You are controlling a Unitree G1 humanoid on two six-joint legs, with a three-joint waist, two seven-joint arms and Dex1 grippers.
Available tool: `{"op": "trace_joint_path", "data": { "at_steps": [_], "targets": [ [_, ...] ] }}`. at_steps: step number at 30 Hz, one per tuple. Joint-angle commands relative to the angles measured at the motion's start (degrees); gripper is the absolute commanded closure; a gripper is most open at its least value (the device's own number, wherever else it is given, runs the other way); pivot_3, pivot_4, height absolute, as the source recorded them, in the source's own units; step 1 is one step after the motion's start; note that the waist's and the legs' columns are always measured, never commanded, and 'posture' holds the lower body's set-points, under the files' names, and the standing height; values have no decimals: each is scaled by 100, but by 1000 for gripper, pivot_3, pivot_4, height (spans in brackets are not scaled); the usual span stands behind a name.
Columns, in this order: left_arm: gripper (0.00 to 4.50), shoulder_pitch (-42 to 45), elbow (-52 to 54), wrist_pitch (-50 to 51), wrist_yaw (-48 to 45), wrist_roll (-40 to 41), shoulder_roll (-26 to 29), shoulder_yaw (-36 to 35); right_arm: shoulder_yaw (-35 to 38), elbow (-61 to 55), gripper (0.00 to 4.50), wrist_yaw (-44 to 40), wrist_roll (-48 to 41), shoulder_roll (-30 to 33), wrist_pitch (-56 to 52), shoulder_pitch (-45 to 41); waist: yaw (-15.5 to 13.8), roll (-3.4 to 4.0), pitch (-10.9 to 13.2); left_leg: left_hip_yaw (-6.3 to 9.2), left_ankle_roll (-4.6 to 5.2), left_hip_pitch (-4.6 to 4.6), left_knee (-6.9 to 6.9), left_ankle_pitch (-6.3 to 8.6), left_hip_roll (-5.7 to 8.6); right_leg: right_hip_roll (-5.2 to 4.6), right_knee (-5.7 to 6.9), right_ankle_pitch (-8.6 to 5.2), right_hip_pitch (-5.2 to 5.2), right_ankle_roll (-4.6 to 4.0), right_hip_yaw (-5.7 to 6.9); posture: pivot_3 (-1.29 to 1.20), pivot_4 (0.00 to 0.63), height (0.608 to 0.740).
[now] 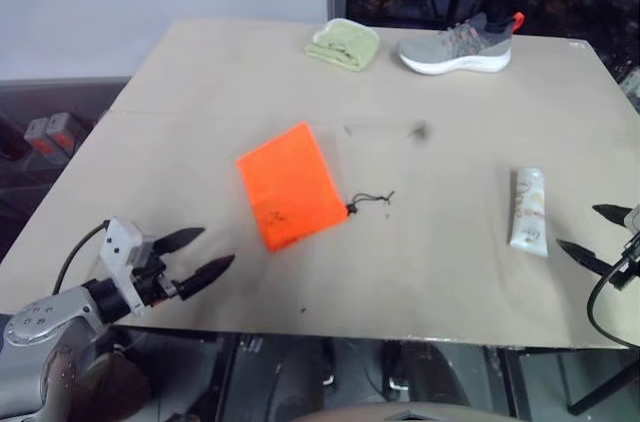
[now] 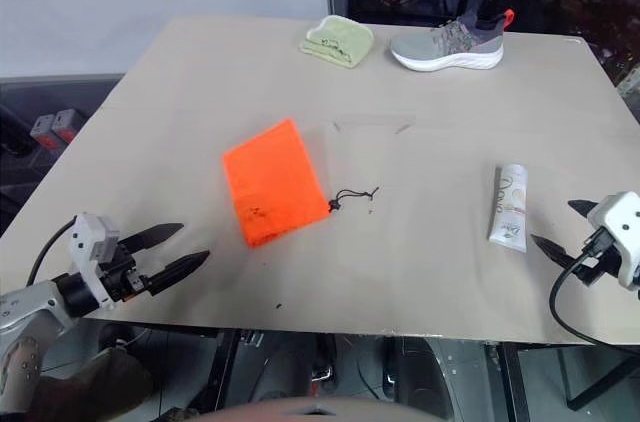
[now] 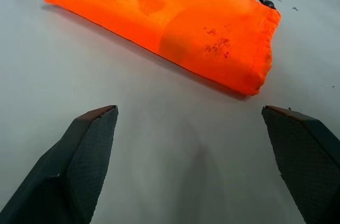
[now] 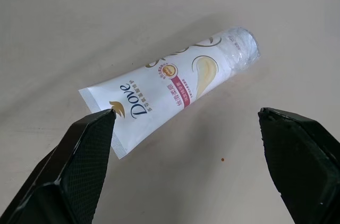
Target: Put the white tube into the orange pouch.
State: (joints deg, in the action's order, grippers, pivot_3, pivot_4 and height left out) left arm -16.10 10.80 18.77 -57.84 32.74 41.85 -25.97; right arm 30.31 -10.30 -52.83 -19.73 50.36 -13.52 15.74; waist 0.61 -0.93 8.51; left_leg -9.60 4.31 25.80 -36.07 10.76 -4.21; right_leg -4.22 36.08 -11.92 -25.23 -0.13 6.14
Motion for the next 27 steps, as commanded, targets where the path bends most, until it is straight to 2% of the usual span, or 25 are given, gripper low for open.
{"op": "trace_joint_path", "data": {
  "at_steps": [1, 9, 12, 14, 20, 27],
  "targets": [
    [0, -16, 282, -127, -121, 27, 76, -23, 349, -422, 139, 0, -198, 81, -208, 54, 0, 0, 0, 0, 0, 0, 0, 0, 0, 0, 0, 0, 0, 0, 0, 0, 150, 740],
    [0, 110, 1342, -620, 228, -589, -105, 728, 657, -1713, 139, -510, -1049, -299, -79, 507, -37, 3, -2, 4, 0, 0, 0, 0, 0, 1, -1, 0, 6, 0, 1, 0, 150, 740],
    [0, 311, 1550, -1177, 653, -1566, -100, 1224, 473, -2354, 139, -843, -1520, -315, -192, 779, -49, 6, -3, 5, 0, -1, 0, 0, 0, 2, -1, 0, 7, 0, 2, 0, 150, 740],
    [0, 386, 1669, -1135, 1114, -2202, -79, 1465, 248, -2608, 139, -943, -1566, -226, -233, 793, -55, 7, -4, 5, 0, -1, 0, 0, 0, 3, -1, 0, 8, 0, 2, 0, 150, 740],
    [0, 400, 1619, -1459, 1744, -3242, -124, 1924, -180, -2877, 139, -958, -1455, -119, -231, 639, -47, 5, -4, 7, 1, -4, 0, 0, 0, 3, -5, 0, 10, 0, 2, 0, 150, 740],
    [0, 422, 960, -1987, 2687, -4440, -390, 2436, -318, -2824, 139, -917, -1366, -146, -157, 515, -129, 8, -6, 10, 1, -3, 0, 1, 0, 2, -8, 0, 10, 0, 4, 0, 150, 740]
  ]
}}
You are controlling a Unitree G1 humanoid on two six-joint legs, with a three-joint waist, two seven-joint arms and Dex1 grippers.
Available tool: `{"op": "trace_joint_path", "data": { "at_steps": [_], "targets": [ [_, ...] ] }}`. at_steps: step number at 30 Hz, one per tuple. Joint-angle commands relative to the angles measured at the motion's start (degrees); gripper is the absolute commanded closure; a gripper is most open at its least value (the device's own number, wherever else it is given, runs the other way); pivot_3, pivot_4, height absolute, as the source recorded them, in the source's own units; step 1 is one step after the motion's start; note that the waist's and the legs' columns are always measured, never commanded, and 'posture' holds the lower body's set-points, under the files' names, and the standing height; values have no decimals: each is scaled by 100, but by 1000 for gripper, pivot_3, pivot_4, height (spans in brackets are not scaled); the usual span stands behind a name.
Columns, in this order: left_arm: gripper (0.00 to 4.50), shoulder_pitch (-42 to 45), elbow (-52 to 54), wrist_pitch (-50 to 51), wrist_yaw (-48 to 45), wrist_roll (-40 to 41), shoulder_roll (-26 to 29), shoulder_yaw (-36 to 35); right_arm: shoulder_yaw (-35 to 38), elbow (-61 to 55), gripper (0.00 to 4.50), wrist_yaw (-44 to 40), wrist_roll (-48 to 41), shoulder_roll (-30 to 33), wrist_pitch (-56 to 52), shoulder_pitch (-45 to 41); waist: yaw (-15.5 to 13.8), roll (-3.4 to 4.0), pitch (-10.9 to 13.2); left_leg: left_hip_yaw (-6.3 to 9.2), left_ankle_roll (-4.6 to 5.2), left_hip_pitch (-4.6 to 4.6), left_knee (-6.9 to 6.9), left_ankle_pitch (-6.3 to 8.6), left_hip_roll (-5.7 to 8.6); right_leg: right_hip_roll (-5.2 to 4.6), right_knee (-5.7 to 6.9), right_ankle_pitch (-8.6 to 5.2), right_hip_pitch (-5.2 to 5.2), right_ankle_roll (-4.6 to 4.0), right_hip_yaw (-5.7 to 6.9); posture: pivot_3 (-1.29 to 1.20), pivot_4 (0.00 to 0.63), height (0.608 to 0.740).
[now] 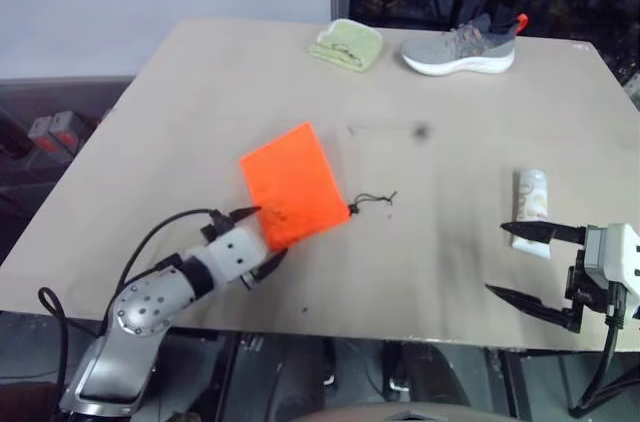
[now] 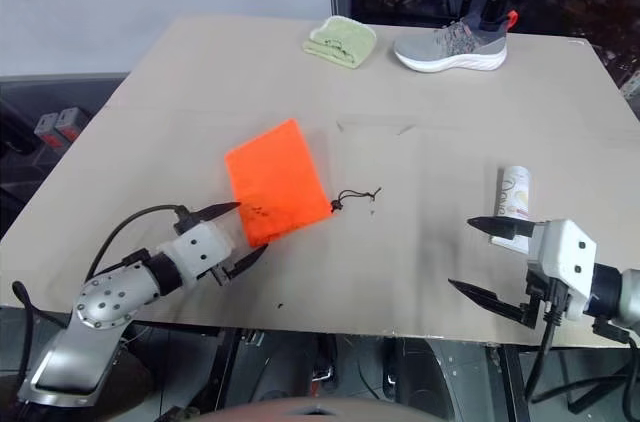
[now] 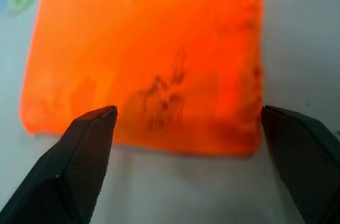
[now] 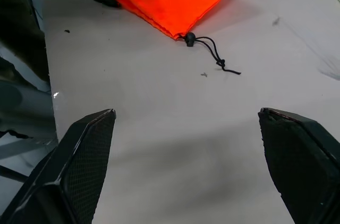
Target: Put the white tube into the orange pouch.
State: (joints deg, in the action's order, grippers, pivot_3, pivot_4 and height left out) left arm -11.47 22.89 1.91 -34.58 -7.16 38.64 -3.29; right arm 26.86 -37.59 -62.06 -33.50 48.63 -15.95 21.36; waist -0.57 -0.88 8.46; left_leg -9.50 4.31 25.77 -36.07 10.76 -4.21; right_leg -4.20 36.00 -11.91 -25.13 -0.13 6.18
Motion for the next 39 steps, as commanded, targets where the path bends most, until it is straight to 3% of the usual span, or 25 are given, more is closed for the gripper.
{"op": "trace_joint_path", "data": {
  "at_steps": [1, 4, 12, 17, 21, 28, 37, 39],
  "targets": [
    [0, -59, -341, -396, 448, -562, -84, 221, 25, -91, 139, 6, 17, 22, 90, -53, -19, 10, -9, 0, 0, 0, 0, 0, 0, 0, 0, 0, 0, 0, 0, 0, 150, 740],
    [766, -147, -574, -659, 654, -642, -124, 192, 50, -76, 0, 35, 26, -25, 107, -67, -25, 28, -21, 1, 0, -2, 0, 0, 0, 0, 0, 0, 2, 0, 1, 0, 150, 740],
    [4434, -5, -905, -1488, 769, -352, -160, 42, -143, -199, 0, 306, 124, -235, 83, -53, -26, 48, -34, 14, 0, -4, -2, 0, 0, 2, 0, 0, 3, 0, 11, 0, 150, 740],
    [4434, 308, -930, -1645, 398, 245, -66, -98, -451, -413, 0, 753, 154, -379, -155, -95, -28, 50, -35, 16, 0, 0, -3, 0, 2, 0, 0, 0, 4, 0, 16, 0, 150, 740],
    [4434, 613, -729, -1048, -268, 1186, 67, -147, -704, -526, 0, 1293, 533, -375, -521, -115, -25, 49, -35, 20, 0, 2, -8, 0, 2, 0, 0, 0, 8, 0, 21, 0, 150, 740],
    [4434, 1648, -156, 1759, -1115, 3361, 580, -402, -1110, -121, 0, 1959, 712, -532, -1065, -623, -28, 46, -33, 39, 0, 3, -25, 0, 1, 5, 0, 0, 25, 1, 41, 0, 150, 740],
    [4434, 3208, 12, 4959, -1388, 5347, 1227, -429, -1526, -107, 0, 2607, 1093, -645, -1607, -967, -21, 44, -31, 48, 1, 3, -30, -2, 6, 17, 0, 1, 38, 4, 51, 0, 150, 740],
    [3921, 3288, 88, 5110, -1554, 5352, 1395, -302, -1601, -146, 0, 2664, 1152, -686, -1579, -1000, -16, 41, -29, 50, 1, 3, -32, -3, 4, 22, 2, 2, 41, 4, 54, 0, 150, 740]
  ]
}}
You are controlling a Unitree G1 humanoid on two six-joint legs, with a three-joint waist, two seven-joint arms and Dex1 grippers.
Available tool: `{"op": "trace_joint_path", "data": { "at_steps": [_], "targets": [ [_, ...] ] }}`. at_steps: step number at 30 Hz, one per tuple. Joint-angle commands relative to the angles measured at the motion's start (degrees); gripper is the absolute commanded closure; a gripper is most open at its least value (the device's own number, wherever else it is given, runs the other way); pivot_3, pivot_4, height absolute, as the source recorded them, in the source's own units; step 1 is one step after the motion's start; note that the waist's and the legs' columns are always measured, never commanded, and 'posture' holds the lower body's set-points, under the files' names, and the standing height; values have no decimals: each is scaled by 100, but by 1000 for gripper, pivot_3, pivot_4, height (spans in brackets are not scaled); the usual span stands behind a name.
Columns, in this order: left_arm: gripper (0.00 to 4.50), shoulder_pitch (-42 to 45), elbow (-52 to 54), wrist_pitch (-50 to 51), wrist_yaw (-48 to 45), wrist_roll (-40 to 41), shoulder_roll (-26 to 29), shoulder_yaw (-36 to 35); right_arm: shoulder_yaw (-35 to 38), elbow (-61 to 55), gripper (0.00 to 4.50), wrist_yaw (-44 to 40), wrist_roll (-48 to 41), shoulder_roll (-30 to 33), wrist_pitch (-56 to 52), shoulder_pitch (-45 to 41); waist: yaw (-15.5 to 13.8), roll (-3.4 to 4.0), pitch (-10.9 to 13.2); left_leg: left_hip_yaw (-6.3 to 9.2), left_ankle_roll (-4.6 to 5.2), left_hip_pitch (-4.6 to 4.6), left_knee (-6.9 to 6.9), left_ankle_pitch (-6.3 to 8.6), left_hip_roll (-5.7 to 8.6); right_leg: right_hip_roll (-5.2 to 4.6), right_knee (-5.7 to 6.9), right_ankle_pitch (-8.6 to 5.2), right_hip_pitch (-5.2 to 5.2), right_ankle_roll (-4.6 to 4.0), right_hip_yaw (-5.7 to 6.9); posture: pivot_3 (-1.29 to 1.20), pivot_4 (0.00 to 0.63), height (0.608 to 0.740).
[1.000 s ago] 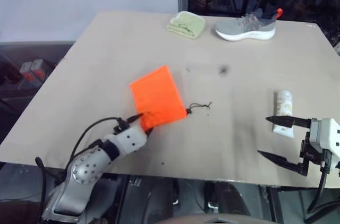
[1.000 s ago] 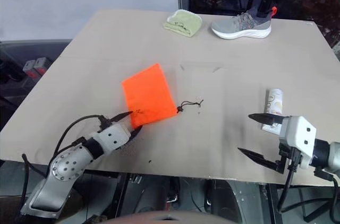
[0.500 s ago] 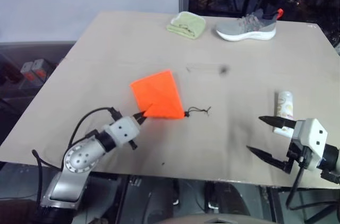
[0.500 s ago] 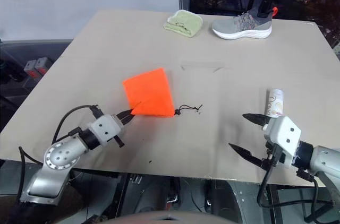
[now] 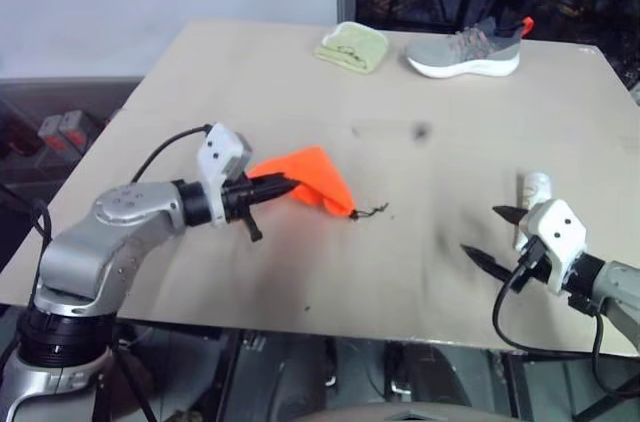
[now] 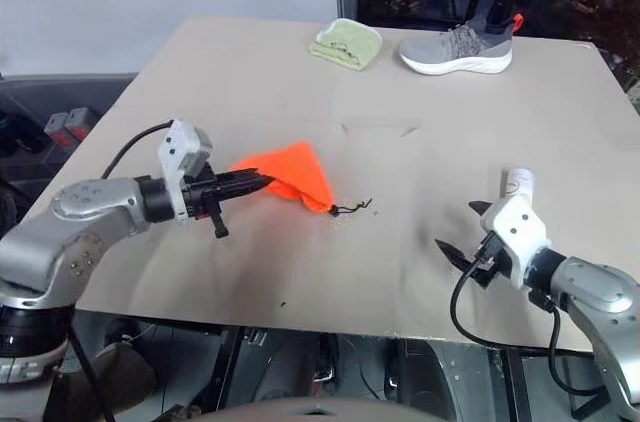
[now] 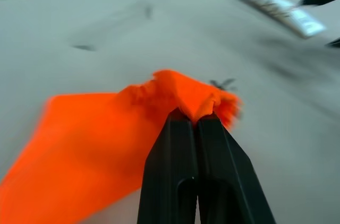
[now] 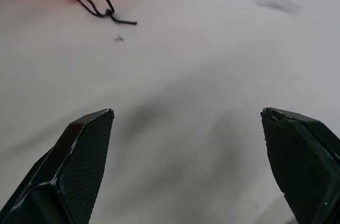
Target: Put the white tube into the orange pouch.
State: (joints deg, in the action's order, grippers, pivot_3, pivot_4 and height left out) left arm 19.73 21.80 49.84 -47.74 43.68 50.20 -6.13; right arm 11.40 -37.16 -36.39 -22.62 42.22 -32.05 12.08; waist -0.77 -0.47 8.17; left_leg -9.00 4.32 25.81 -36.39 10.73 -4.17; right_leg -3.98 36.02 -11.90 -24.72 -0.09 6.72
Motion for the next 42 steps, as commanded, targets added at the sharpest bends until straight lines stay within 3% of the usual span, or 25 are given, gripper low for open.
{"op": "trace_joint_path", "data": {
  "at_steps": [1, 4, 8, 10, 15, 25, 31, 34, 37, 42],
  "targets": [
    [3668, 113, 343, 260, -315, 158, 332, 82, -66, -214, 0, 111, 77, -58, 38, -73, 9, 1, 0, 0, 0, -1, -1, 0, -1, 3, 0, 0, 0, 0, 3, 0, 150, 740],
    [2216, 65, 545, 29, -218, -218, 367, 296, -41, -280, 0, 68, 54, -74, 85, -23, 2, 1, 0, -2, -1, -7, -1, 1, 0, -1, 1, 0, 0, -1, 4, 0, 150, 740],
    [2216, 139, 573, -614, 59, -1201, 338, 827, 12, -447, 0, -313, -24, -54, 550, 216, -21, 0, 0, 2, -1, -6, -2, 1, 3, -6, 0, -1, 2, -2, 0, 0, 150, 740],
    [2216, 114, 465, -1356, 120, -2059, 396, 1286, 49, -661, 0, -662, -258, -35, 779, 406, -20, 1, 0, 3, -1, -6, -2, 1, 3, -7, 0, -1, 2, -2, -1, 0, 150, 740],
    [2216, 193, 235, -1989, 425, -3004, 65, 1820, 108, -903, 0, -840, -474, -29, 935, 464, -4, -2, 1, 3, -1, -6, 0, 2, 1, -7, -1, -1, 1, -2, -4, 0, 150, 740],
    [2216, 474, 123, -1490, 488, -3271, -838, 2103, 109, -895, 0, -748, -438, 57, 846, 367, -15, -4, 2, 7, 0, -3, -4, 2, 2, -7, -2, -1, 2, -2, -1, 0, 150, 740],
    [2216, 828, -356, -1151, 255, -3330, -1070, 2262, 135, -852, 0, -709, -422, 62, 846, 360, -9, -5, 2, 10, 1, -4, -9, 1, 3, -3, -1, 0, 7, -1, 0, 0, 150, 740],
    [2977, 883, -600, -926, 101, -3108, -1172, 2082, 191, -886, 0, -606, -409, 53, 728, 429, -10, -5, 2, 13, 2, -4, -12, 1, 3, -2, 0, 0, 9, -1, 4, 0, 150, 740],
    [4337, 978, -778, -439, -52, -2555, -1285, 1570, 256, -920, 0, -267, -357, 13, 416, 397, -8, -6, 2, 14, 3, -3, -15, 0, 2, -2, 0, 0, 10, -1, 4, 0, 150, 740],
    [4475, 1384, -1056, 220, -204, -1894, -1351, 1017, 281, -442, 0, 588, -215, -23, -696, -332, -4, -7, 3, 17, 2, -5, -30, 1, 1, -4, 19, 0, 10, -1, 5, 0, 150, 740]
  ]
}}
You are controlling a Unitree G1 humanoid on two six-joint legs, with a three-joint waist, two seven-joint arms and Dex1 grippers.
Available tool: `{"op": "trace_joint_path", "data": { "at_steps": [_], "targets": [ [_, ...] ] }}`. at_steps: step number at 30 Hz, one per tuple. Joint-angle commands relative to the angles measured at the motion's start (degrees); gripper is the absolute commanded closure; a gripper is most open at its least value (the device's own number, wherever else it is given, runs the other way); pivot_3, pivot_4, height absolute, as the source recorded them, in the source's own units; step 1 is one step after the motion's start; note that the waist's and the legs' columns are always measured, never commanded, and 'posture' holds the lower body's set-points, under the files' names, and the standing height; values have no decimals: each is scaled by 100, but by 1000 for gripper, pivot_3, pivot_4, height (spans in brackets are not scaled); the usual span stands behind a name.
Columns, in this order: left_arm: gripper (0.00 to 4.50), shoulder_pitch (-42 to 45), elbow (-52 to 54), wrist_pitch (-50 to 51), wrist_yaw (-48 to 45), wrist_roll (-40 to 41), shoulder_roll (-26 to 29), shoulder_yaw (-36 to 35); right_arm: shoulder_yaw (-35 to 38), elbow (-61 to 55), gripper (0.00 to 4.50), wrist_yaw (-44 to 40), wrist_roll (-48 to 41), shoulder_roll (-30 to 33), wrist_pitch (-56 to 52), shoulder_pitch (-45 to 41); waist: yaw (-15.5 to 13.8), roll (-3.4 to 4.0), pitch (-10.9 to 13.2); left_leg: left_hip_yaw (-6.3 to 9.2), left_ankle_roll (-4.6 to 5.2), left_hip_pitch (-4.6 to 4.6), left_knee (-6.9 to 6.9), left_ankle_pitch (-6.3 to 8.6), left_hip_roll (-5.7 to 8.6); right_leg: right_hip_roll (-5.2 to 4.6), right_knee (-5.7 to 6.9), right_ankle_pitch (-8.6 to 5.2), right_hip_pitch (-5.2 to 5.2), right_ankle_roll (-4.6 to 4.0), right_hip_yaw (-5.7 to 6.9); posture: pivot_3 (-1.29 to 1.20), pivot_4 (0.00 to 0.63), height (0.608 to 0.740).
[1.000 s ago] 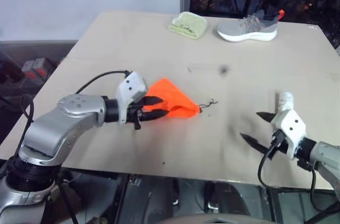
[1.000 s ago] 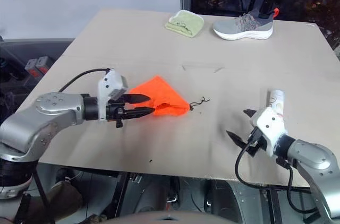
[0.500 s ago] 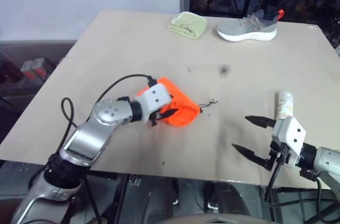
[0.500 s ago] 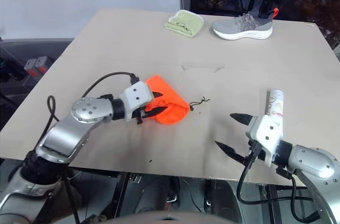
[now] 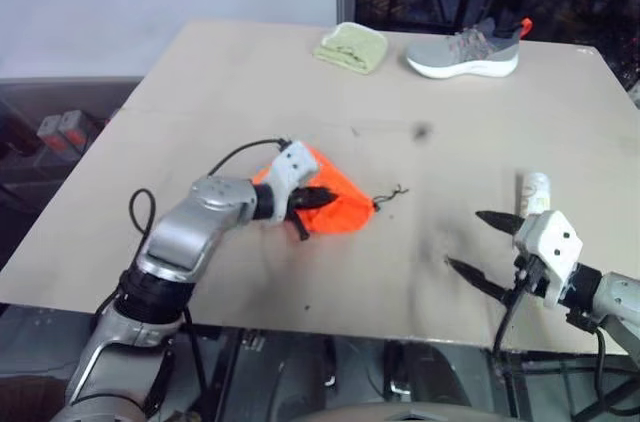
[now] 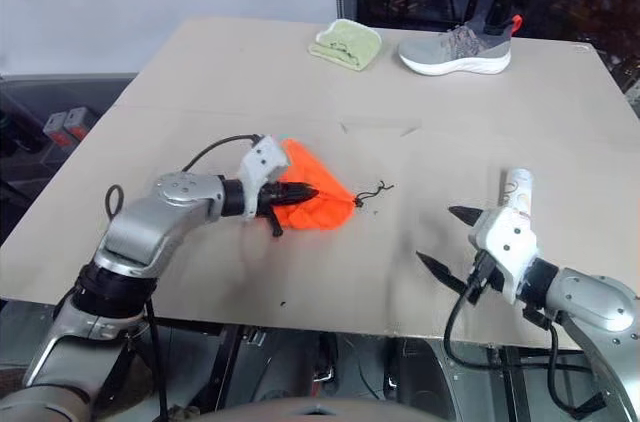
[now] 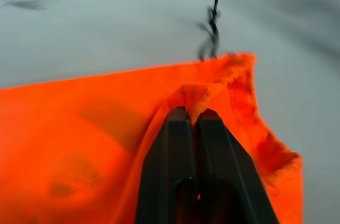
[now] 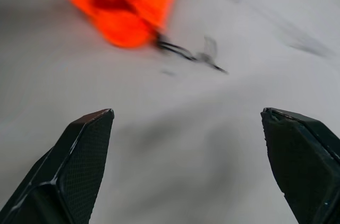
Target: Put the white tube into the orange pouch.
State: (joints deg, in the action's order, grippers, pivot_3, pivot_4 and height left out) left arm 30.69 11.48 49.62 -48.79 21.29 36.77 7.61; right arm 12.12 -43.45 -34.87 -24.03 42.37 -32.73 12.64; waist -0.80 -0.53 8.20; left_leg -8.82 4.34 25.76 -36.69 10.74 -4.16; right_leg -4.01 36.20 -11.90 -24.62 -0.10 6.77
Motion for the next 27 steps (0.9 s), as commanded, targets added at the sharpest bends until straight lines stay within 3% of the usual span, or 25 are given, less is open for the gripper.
{"op": "trace_joint_path", "data": {
  "at_steps": [1, 10, 13, 17, 22, 25, 27],
  "targets": [
    [4475, 375, -59, 333, -94, 441, -28, -438, 267, 338, 0, 614, -45, -72, -817, -593, 0, 0, 0, 2, 0, 0, -2, 0, 0, 0, 1, 0, 0, 0, 1, 0, 150, 740],
    [4475, 541, 300, 553, 246, 666, -147, -541, 369, 929, 0, 1933, 527, -483, -1944, -1356, 0, -1, 0, 1, 3, 8, -5, -23, 10, 10, 19, 5, 2, 20, -4, 0, 150, 740],
    [4475, 526, 440, 650, 369, 747, -174, -581, 247, 808, 0, 2509, 833, -640, -2805, -1519, 5, -1, 0, -4, 4, 5, -7, -22, 10, 7, 29, 2, -1, 19, -11, 0, 150, 740],
    [4475, 547, 500, 715, 489, 798, -198, -579, 170, 1095, 0, 3280, 1239, -1233, -3612, -1811, 9, -4, -1, -3, 2, -1, -13, 0, 7, 0, 37, -3, 0, 12, -13, 0, 150, 740],
    [4475, 583, 533, 780, 604, 861, -247, -580, 351, 1540, 0, 3412, 1250, -1903, -3793, -2173, 21, -3, -2, -10, -6, -1, -14, -6, 8, 10, 44, 0, -4, 17, -18, 0, 150, 740],
    [4500, 600, 547, 812, 662, 906, -264, -589, 354, 1556, 834, 3125, 1098, -1923, -3835, -2194, 32, -3, -2, -12, -5, -1, -15, -5, 9, 19, 44, 0, -3, 18, -21, 0, 150, 740],
    [4500, 602, 548, 827, 693, 931, -267, -600, 310, 1511, 1734, 3062, 1151, -1824, -3809, -2155, 33, -3, -2, -11, -5, -2, -15, -5, 8, 20, 45, 0, -3, 18, -21, 0, 150, 740]
  ]
}}
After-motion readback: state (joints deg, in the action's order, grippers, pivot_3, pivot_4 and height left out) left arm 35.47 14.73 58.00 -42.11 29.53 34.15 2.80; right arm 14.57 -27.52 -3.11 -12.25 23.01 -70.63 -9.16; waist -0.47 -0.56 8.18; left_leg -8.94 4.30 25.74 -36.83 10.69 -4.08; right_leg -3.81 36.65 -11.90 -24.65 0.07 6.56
